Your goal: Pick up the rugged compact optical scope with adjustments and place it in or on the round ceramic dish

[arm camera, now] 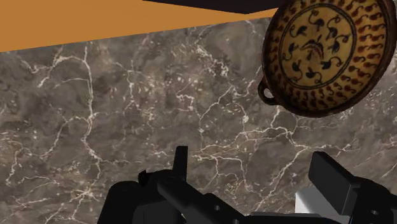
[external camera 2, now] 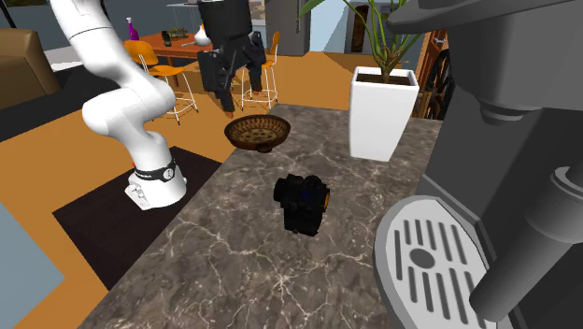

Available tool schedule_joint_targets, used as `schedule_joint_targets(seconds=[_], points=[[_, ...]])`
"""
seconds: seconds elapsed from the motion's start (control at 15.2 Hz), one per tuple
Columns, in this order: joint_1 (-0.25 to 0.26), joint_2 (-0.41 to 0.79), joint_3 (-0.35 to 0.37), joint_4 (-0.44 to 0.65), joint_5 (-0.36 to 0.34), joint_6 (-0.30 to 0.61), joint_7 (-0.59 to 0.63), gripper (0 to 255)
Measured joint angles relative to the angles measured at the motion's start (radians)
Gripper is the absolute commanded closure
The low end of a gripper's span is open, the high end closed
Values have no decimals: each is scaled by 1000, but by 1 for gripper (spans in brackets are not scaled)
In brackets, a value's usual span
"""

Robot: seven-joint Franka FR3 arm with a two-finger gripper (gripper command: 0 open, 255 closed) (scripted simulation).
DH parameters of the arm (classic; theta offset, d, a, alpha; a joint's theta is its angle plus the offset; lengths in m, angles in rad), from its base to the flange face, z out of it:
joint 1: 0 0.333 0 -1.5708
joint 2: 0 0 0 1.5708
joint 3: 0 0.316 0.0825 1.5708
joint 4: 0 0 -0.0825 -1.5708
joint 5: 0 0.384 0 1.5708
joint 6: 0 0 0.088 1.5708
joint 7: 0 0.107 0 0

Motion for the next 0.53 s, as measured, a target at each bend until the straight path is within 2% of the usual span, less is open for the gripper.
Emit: schedule_joint_targets(seconds=[0.53], points=[[-6,326,-30,253,-34,18,-88,0]])
